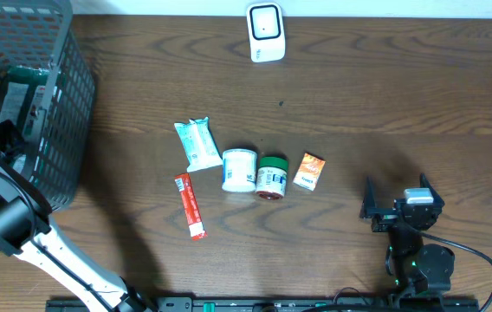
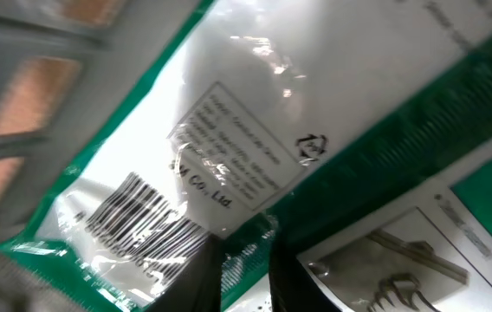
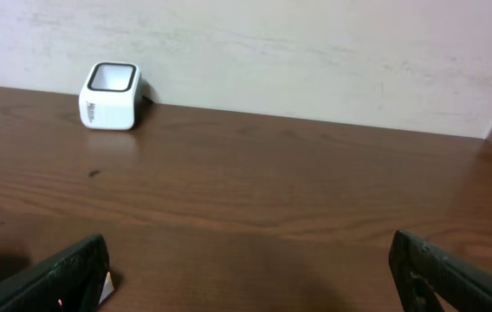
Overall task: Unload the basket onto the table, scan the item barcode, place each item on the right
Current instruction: 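Reach the left gripper into the basket and grasp the green glove bag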
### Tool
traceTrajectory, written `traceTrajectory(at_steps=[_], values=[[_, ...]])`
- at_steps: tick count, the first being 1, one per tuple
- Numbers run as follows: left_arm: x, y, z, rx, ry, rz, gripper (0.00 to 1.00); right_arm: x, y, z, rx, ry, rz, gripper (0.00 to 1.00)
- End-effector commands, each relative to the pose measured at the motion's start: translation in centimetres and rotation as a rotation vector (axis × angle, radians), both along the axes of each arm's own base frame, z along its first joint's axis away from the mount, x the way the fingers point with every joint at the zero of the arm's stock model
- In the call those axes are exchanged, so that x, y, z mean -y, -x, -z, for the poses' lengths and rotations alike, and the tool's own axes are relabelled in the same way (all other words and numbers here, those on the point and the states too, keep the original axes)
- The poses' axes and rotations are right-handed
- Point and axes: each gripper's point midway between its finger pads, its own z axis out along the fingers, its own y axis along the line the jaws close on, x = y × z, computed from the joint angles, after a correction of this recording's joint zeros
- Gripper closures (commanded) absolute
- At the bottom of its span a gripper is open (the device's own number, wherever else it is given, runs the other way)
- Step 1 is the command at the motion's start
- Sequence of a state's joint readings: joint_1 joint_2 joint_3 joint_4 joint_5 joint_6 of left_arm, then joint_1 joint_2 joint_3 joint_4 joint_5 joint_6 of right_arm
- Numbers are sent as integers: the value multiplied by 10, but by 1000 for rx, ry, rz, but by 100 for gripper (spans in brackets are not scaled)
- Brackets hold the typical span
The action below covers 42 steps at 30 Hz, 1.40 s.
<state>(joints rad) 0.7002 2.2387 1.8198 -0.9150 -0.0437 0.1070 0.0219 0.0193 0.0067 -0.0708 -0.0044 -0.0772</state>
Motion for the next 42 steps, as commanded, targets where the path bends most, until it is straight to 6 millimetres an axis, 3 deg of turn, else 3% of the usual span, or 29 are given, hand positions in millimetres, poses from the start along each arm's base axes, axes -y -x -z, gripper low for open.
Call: traceTrajectory(at_steps=[1, 4, 9, 16, 17, 18, 20, 24, 28, 32, 35, 42], values=[[35, -17, 9, 106, 200, -3, 81, 4, 0, 1, -4, 6, 15, 1], [44, -24, 6, 147, 258, -34, 81, 4, 0, 1, -4, 6, 15, 1], [59, -45, -14, 258, 356, -11, 88, 4, 0, 1, -4, 6, 15, 1], [44, -59, -99, 430, 199, 25, 86, 4, 0, 1, -4, 6, 15, 1], [37, -58, -113, 443, 140, 25, 83, 4, 0, 1, -4, 6, 15, 1], [30, -56, -123, 447, 86, 20, 67, 4, 0, 1, -4, 6, 15, 1], [12, -49, -137, 425, -40, 19, 46, 4, 0, 1, -4, 6, 15, 1], [5, -42, -120, 343, -86, 96, 33, 4, 0, 1, -4, 6, 15, 1], [2, -38, -80, 254, -62, 155, 23, 4, 0, 1, -4, 6, 15, 1], [1, -39, -33, 184, -10, 210, 7, 4, 0, 1, -4, 6, 15, 1], [6, -43, -8, 172, 33, 288, 3, 4, 0, 1, -4, 6, 15, 1], [-2, -54, -2, 200, -2, 337, 0, 4, 0, 1, -4, 6, 15, 1]])
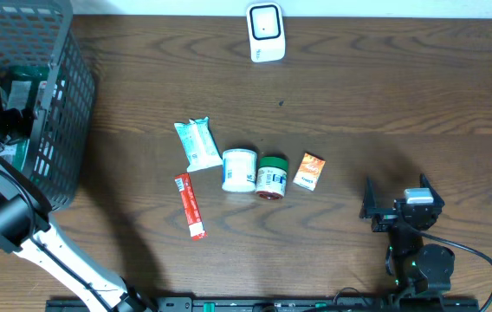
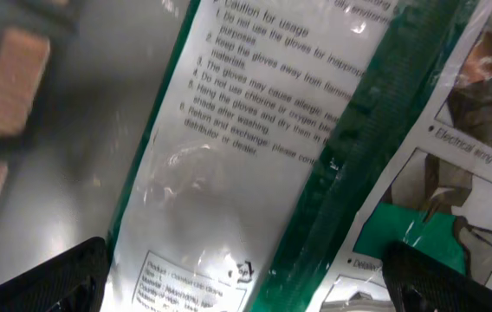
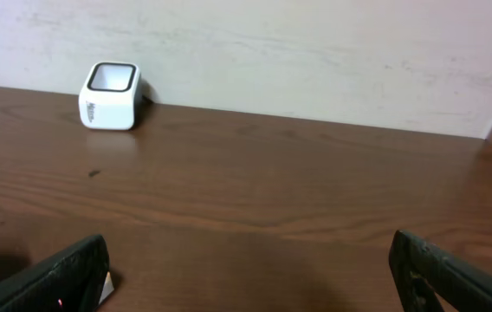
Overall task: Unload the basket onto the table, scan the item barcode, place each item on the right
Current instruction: 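Reach the left gripper into the basket and grasp the green glove bag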
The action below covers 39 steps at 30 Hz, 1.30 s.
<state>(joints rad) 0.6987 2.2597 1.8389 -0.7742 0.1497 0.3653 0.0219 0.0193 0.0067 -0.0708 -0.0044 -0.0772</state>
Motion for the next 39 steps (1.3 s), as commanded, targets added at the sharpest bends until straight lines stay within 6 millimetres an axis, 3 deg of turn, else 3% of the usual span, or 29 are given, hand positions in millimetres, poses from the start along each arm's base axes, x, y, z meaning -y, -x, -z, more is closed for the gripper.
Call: traceTrajectory(at_steps=[1, 6, 9, 14, 18, 21, 30, 35, 39], values=[[0, -6, 2, 26, 2, 47, 1, 4, 0, 1, -4, 6, 15, 1], [18, 5, 26, -31, 104, 54, 0, 4, 0, 1, -4, 6, 15, 1], [32, 8, 27, -36, 175, 61, 8, 4, 0, 1, -4, 6, 15, 1], [61, -16, -15, 145, 348, 15, 18, 4, 0, 1, -4, 6, 15, 1], [53, -19, -37, 178, 292, 5, 18, 4, 0, 1, -4, 6, 15, 1], [43, -15, -39, 159, 232, -13, 17, 4, 0, 1, -4, 6, 15, 1], [11, -2, -16, 50, 73, -70, 8, 4, 0, 1, -4, 6, 16, 1], [15, 3, 18, -9, 120, -74, 7, 4, 0, 1, -4, 6, 15, 1], [31, 10, 44, -55, 215, -69, 7, 4, 0, 1, -4, 6, 15, 1]])
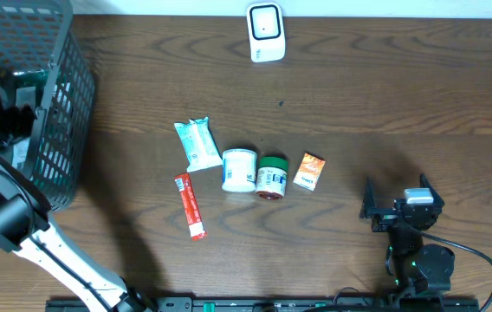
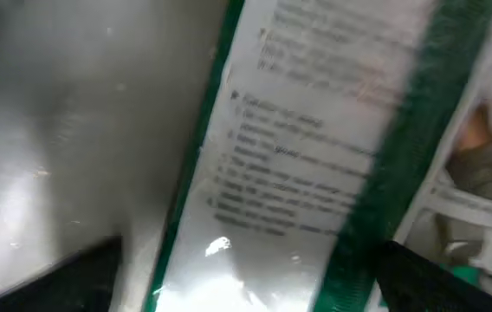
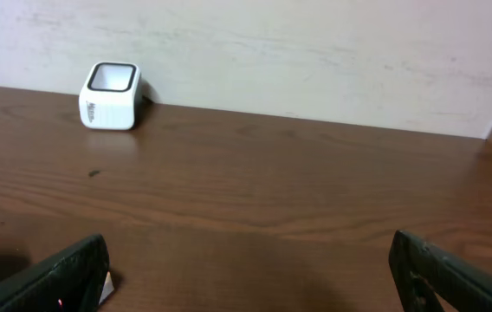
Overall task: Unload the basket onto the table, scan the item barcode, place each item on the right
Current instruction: 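Reach the left gripper into the basket and grasp the green glove bag, then lift the glove bag out and lay it left of the white tub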
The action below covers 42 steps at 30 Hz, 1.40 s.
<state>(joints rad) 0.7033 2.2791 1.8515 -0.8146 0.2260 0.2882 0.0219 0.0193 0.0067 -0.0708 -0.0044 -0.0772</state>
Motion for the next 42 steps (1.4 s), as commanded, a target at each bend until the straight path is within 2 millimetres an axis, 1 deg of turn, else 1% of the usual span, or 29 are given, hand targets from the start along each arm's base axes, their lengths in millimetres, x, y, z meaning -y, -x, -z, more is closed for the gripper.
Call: traceTrajectory(at_steps=[1, 3, 5, 6, 7, 8, 10, 12, 13, 14, 16, 19, 21, 24, 25, 27, 28, 30, 31, 32, 33, 34, 35, 37, 38, 39, 40, 41, 42], values=[[22, 12, 39, -69, 130, -3, 7, 4, 0, 1, -4, 6, 15, 1], [34, 13, 39, -69, 190, 3, 13, 4, 0, 1, -4, 6, 15, 1], [47, 11, 35, -45, 263, 12, 15, 4, 0, 1, -4, 6, 15, 1], [57, 8, 31, -15, 322, 19, 20, 4, 0, 1, -4, 6, 15, 1], [62, 6, 29, 0, 351, 23, 22, 4, 0, 1, -4, 6, 15, 1], [66, 4, 27, 12, 372, 25, 26, 4, 0, 1, -4, 6, 15, 1], [70, 2, 23, 27, 398, 28, 36, 4, 0, 1, -4, 6, 15, 1], [71, 1, 21, 33, 403, 29, 52, 4, 0, 1, -4, 6, 15, 1], [71, 1, 20, 33, 403, 29, 55, 4, 0, 1, -4, 6, 15, 1], [71, 1, 20, 33, 403, 29, 66, 4, 0, 1, -4, 6, 15, 1], [70, 0, 20, 35, 401, 29, 93, 4, 0, 1, -4, 6, 15, 1], [66, -5, 12, 61, 396, 28, 93, 4, 0, 1, -4, 6, 15, 1], [58, -11, -4, 88, 386, -24, 93, 4, 0, 1, -4, 6, 15, 1], [40, -21, -53, 177, 340, -115, 93, 4, 0, 1, -4, 6, 15, 1], [36, -24, -77, 221, 311, -124, 93, 4, 0, 1, -4, 6, 15, 1], [33, -26, -116, 291, 257, -122, 93, 4, 0, 1, -4, 6, 15, 1], [32, -25, -156, 361, 199, -132, 93, 4, 0, 1, -4, 6, 15, 1], [26, -12, -213, 435, 86, -216, 93, 4, 0, 1, -4, 6, 15, 1], [24, -3, -237, 464, 31, -260, 93, 4, 0, 1, -4, 6, 15, 1], [23, 5, -255, 489, -8, -293, 93, 4, 0, 1, -4, 6, 15, 1], [23, 18, -285, 533, -70, -336, 93, 4, 0, 1, -4, 6, 15, 1], [26, 26, -304, 564, -104, -351, 93, 4, 0, 1, -4, 6, 15, 1], [32, 36, -326, 609, -135, -356, 93, 4, 0, 1, -4, 6, 15, 1], [55, 61, -375, 712, -173, -360, 93, 4, 0, 1, -4, 6, 15, 1], [63, 68, -386, 738, -171, -365, 93, 4, 0, 1, -4, 6, 15, 1], [79, 76, -399, 768, -157, -350, 93, 4, 0, 1, -4, 6, 15, 1], [94, 80, -407, 790, -138, -319, 93, 4, 0, 1, -4, 6, 15, 1], [115, 83, -413, 806, -100, -271, 93, 4, 0, 1, -4, 6, 15, 1], [140, 87, -415, 805, -51, -218, 93, 4, 0, 1, -4, 6, 15, 1]])
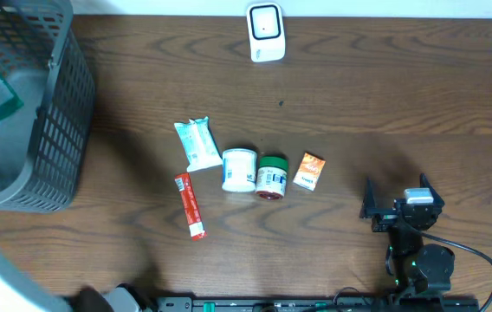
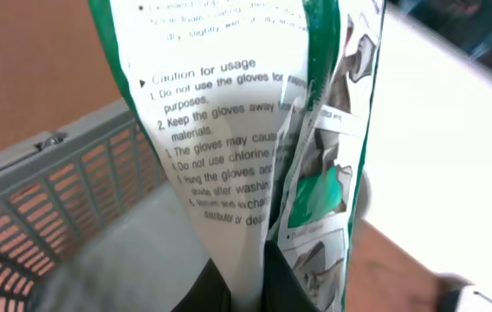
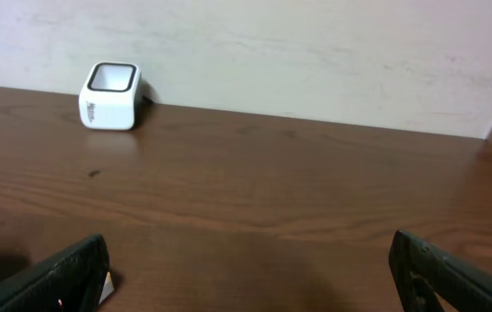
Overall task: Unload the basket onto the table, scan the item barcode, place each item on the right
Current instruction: 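Lift the glove bag out and lay it left of the white tub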
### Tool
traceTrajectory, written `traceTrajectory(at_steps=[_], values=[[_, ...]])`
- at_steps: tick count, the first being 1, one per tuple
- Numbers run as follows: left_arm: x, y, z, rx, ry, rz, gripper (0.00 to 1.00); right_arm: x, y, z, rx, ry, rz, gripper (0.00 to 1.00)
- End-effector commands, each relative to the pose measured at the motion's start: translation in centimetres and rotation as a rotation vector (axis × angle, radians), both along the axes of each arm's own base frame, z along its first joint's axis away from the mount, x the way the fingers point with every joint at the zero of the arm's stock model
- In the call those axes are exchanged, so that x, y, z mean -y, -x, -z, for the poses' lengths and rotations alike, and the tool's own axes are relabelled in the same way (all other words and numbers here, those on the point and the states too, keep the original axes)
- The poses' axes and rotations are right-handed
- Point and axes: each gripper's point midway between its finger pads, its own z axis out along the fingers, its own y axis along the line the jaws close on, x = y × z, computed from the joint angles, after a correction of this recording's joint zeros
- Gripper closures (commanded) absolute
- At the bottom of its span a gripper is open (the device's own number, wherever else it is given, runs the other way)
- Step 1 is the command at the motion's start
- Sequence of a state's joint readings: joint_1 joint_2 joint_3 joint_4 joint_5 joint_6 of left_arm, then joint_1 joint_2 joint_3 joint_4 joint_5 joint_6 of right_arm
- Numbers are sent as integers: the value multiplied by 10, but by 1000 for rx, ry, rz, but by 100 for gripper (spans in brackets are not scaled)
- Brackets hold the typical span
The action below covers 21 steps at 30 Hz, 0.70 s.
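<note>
A green-and-white glove packet (image 2: 246, 130) with printed caution text hangs upright from my left gripper (image 2: 248, 282), which is shut on its lower edge. In the overhead view the packet shows above the grey basket (image 1: 55, 130) at the far left. The white barcode scanner (image 1: 265, 33) stands at the table's far edge, also seen by the right wrist as the scanner (image 3: 110, 95). My right gripper (image 3: 246, 269) rests open near the front right, nothing between its fingers. The packet's barcode is not visible.
A teal pouch (image 1: 197, 144), a red bar (image 1: 189, 205), a white tub (image 1: 239, 169), a green tub (image 1: 272, 177) and an orange box (image 1: 309, 172) lie mid-table. The basket rim (image 2: 55, 169) sits just below the held packet. A pale wall backs the table.
My left gripper was open low inside the basket against the packet. Now it is shut on the packet and holds it up above the basket. The right arm has not moved.
My left gripper's fingers were close together at the packet's barcode end inside the basket. Then they stood wide open over the packet's text, still deep in the basket. Now the packet hangs from the shut gripper above the rim. The right arm stayed still throughout.
</note>
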<state>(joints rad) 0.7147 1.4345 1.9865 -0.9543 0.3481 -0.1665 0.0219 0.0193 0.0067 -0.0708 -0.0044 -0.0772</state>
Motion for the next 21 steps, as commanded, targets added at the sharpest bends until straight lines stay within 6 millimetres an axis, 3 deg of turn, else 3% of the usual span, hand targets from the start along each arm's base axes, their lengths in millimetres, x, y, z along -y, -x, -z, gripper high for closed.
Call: traceTrajectory(at_steps=[1, 3, 6, 9, 12, 19, 21], values=[[61, 4, -1, 8, 109, 153, 93, 4, 0, 1, -4, 6, 15, 1], [91, 6, 11, -46, 153, 224, 93, 4, 0, 1, -4, 6, 15, 1], [148, 5, 43, -196, 164, 422, 93, 4, 0, 1, -4, 6, 15, 1], [189, -1, 76, -318, 173, 580, 92, 4, 0, 1, -4, 6, 15, 1], [212, -8, 114, -446, 174, 640, 93, 4, 0, 1, -4, 6, 15, 1], [241, -12, 191, -696, 176, 705, 93, 4, 0, 1, -4, 6, 15, 1], [247, -14, 222, -766, 182, 716, 93, 4, 0, 1, -4, 6, 15, 1]])
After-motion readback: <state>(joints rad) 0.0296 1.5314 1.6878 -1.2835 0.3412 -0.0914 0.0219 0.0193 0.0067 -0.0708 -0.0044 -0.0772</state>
